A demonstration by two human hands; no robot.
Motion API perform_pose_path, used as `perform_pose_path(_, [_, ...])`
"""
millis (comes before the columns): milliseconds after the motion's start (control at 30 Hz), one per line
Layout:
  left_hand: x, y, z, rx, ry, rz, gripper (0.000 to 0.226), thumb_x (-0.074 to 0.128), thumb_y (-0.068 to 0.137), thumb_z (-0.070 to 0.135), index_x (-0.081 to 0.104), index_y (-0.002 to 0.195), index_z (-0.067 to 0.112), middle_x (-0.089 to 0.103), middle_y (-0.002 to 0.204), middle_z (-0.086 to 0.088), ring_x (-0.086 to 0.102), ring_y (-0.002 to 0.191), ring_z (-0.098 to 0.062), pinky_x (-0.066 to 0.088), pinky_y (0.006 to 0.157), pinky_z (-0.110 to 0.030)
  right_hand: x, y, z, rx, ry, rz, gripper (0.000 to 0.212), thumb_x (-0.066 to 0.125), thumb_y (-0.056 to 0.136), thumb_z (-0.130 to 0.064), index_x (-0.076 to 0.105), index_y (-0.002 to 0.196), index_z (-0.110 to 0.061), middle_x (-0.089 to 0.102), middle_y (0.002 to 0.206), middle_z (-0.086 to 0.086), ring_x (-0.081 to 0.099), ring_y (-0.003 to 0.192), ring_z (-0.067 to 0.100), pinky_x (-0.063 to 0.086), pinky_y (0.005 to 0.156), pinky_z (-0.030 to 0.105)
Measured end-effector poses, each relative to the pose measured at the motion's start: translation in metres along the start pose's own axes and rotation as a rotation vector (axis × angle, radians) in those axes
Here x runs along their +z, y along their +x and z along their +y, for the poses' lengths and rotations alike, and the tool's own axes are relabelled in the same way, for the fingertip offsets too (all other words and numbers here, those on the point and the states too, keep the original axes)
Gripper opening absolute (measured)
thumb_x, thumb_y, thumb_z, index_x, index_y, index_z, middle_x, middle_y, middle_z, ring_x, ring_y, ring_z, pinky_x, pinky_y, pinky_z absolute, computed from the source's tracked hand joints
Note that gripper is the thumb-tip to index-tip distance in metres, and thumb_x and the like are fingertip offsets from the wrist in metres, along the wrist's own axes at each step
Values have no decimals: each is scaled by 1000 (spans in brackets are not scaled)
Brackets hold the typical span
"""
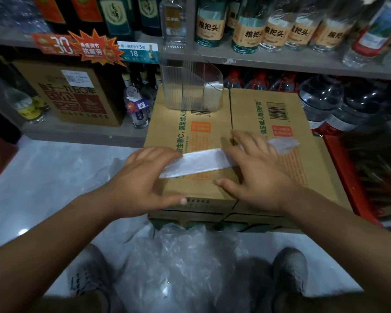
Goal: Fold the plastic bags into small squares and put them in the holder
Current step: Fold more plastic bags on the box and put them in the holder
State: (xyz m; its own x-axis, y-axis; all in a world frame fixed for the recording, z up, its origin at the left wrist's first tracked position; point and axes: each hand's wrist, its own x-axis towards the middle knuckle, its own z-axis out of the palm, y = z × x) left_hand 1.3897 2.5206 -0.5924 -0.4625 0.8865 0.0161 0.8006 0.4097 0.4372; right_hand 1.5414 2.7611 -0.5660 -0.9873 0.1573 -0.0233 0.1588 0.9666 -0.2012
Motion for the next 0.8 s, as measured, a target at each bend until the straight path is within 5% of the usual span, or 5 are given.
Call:
perform_pose_path(100, [6, -12, -3, 51, 39, 27, 79, 65, 67, 80, 54, 132, 36, 45, 137, 16, 36, 131, -8, 25, 108, -33, 4, -1, -16, -86, 98, 10, 59, 67, 83, -62, 58, 129, -27, 42, 145, -2, 31, 133, 19, 32, 110, 42])
perform_pose_path(333, [-1, -18, 0, 61, -42, 121, 32, 76, 78, 47, 67, 107, 39, 57, 114, 21, 49, 110, -5, 43, 96, -41, 13, -4, -29, -131, 105, -9, 49, 73, 82, -56, 63, 120, -27, 49, 131, -5, 40, 123, 17, 36, 102, 33])
perform_pose_path(433, [-5, -19, 3, 60, -170, 119, 22, 60, 84, 46, 71, 98, 33, 61, 112, 18, 57, 108, -7, 49, 94, -42, 17, -6, -30, -119, 141, 42, 44, 75, 82, -51, 65, 117, -25, 50, 122, -6, 42, 117, 15, 38, 94, 29])
perform_pose_path(633, [-19, -7, 34, -78, -664, 178, 5, 72, 94, 20, 74, 90, 16, 73, 113, 11, 63, 114, 0, 48, 100, -23, 19, -7, -37, -88, 219, 188, 11, 71, 90, -27, 66, 97, -21, 54, 96, -7, 47, 98, 15, 46, 81, 34])
perform_pose_path(800, [-25, 9, 46, -70, -824, 98, 70, 91, 72, 35, 56, 132, 24, 66, 128, 10, 58, 126, -4, 46, 107, -27, 9, -9, -42, 72, 601, 216, 8, 64, 96, -22, 61, 89, -23, 61, 88, -9, 58, 84, 9, 48, 71, 25])
